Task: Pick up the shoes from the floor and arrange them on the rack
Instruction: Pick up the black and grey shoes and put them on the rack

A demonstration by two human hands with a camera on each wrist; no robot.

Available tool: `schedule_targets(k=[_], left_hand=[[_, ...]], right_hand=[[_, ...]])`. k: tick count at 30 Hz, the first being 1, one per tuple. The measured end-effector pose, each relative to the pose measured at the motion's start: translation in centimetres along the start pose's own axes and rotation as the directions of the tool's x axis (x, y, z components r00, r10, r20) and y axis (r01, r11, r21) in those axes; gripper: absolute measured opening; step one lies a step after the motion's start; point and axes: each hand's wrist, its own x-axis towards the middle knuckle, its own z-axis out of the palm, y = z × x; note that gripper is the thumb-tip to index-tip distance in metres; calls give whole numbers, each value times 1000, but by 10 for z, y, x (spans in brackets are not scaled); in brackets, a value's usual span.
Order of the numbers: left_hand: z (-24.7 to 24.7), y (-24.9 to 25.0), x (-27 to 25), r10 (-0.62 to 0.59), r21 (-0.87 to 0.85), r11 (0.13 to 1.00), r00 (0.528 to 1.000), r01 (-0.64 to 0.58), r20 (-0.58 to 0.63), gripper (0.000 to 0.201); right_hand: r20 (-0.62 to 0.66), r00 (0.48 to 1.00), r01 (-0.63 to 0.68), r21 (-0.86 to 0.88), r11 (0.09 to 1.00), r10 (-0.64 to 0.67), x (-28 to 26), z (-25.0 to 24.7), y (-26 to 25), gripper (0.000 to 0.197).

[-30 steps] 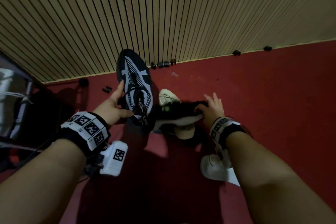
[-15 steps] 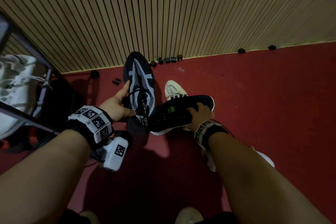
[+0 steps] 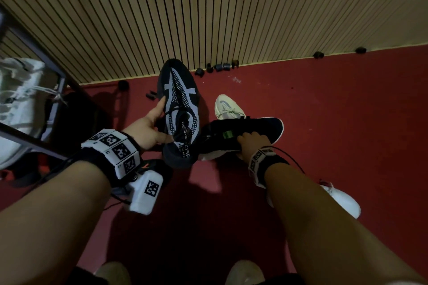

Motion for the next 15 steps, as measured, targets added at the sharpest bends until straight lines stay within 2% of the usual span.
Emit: schedule_targets(k=[2, 4, 6, 8, 11, 13, 15], left_hand=[[4, 4, 2, 9, -3, 1000, 1000, -9, 13, 105], [10, 10, 2, 8, -30, 1000, 1000, -8, 28, 103], [16, 13, 2, 12, -51, 999, 999, -10, 35, 102], [20, 13, 2, 17, -61, 998, 999, -14, 40, 102], [21, 12, 3, 18, -64, 998, 999, -16, 35, 102], [21, 12, 1, 12, -81, 997, 999, -10, 31, 101], [19, 9, 0, 10, -92, 996, 1000, -7, 26, 102]], right_hand=[[-17, 999, -47, 82, 996, 48, -2, -9, 7, 42], [-82, 986, -132, 162, 978, 147, -5, -20, 19, 32], [-173, 939, -254, 236, 938, 298, -8, -26, 36, 26], [-240, 876, -344, 296, 891, 418, -14, -25, 53, 29], [-139, 830, -471, 345, 812, 540, -20, -16, 54, 49], [0, 864, -444, 473, 761, 504, -14, -6, 38, 65], [100, 943, -318, 546, 775, 317, -11, -1, 15, 86]])
